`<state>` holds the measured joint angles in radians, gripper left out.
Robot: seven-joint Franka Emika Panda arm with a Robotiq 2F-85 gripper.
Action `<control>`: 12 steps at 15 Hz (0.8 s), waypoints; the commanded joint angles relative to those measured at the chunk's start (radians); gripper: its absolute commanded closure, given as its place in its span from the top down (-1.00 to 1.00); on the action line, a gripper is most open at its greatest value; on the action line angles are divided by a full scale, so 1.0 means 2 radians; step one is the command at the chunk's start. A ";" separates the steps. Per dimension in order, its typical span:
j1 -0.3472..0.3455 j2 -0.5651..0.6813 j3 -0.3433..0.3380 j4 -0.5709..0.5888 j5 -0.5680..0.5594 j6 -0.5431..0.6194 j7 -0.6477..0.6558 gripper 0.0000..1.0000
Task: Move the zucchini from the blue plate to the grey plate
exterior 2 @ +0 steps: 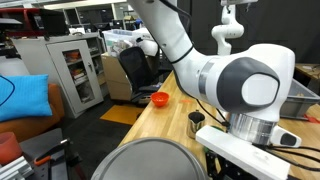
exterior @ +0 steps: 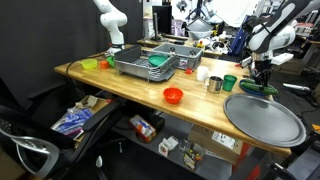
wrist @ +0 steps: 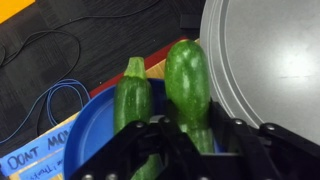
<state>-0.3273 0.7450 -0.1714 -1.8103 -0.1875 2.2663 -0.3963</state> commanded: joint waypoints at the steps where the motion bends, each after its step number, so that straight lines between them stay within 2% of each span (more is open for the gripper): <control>1: -0.024 -0.014 0.020 -0.005 0.029 -0.002 -0.020 -0.71; 7: -0.045 -0.048 0.019 -0.024 0.062 0.005 -0.035 -0.71; 12: -0.058 -0.104 0.032 -0.082 0.103 0.019 -0.062 -0.71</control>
<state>-0.4148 0.6215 -0.1472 -1.8732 -0.0323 2.2683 -0.4762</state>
